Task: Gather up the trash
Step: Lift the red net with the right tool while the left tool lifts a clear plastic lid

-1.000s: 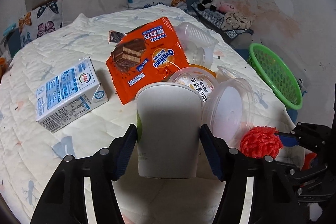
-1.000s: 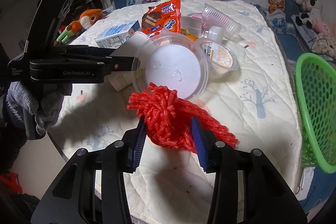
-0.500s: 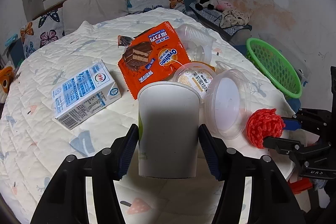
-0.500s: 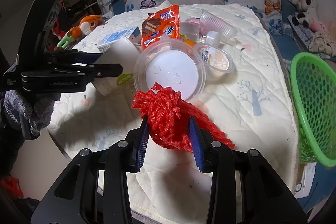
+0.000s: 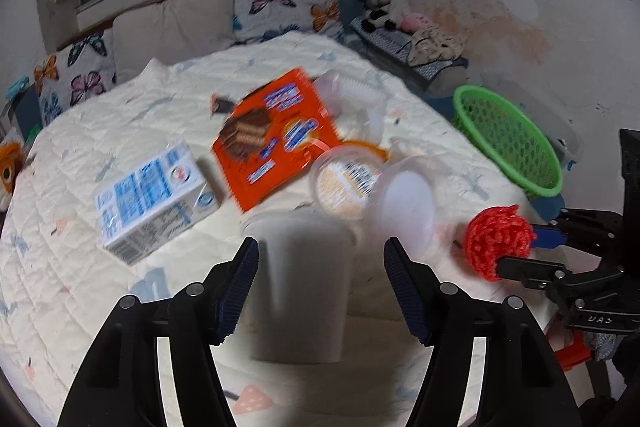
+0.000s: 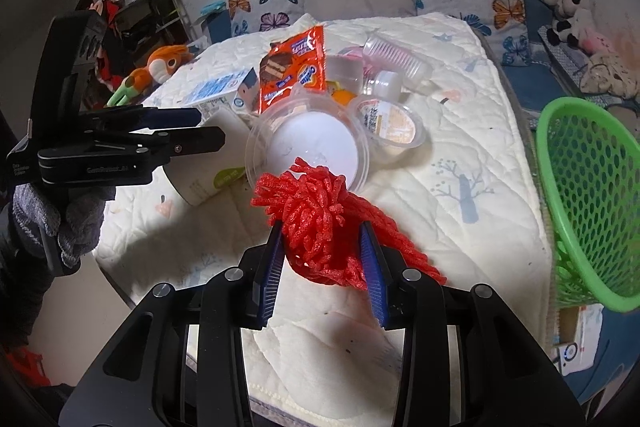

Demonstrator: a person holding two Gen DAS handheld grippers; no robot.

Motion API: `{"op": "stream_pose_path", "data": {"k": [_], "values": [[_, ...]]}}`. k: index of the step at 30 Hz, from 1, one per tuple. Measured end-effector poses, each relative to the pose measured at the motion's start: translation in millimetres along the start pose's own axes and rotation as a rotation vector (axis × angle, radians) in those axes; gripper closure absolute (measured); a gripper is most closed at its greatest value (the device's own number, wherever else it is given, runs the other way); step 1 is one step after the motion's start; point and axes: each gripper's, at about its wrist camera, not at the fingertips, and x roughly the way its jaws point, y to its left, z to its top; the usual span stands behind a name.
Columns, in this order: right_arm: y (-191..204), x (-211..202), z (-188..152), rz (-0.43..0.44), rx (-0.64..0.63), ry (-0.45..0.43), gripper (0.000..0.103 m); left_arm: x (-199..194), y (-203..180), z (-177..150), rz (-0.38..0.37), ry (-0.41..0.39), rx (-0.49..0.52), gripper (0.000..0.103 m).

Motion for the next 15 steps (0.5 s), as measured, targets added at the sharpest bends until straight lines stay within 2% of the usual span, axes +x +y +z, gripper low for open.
{"op": "stream_pose_path", "data": {"k": [5,10,13,15], "values": [[-4.3,-9.6,1.4,-0.011,0.010,-0.021,0.065,8.4,-17.7,10.0,-0.031,-0.006,0.039,0.048],[-11.4,-18.9,0.5,-0.022,0.028,-0.039,0.065,25.4,-30.3,23.5,-0.028,0.004,0.075,0.056],[-17.5,-22.9,0.1,-0.031,0.044,-0.047,0.065,36.4,-33.5,29.5,-0.023,0.019,0.090,0.063],[-21.8,-26.5,-0.4,-0.036,0.052,-0.054,0.065,43.8,-34.7,30.9,-0.036,0.036,0.096,0.071]]}}
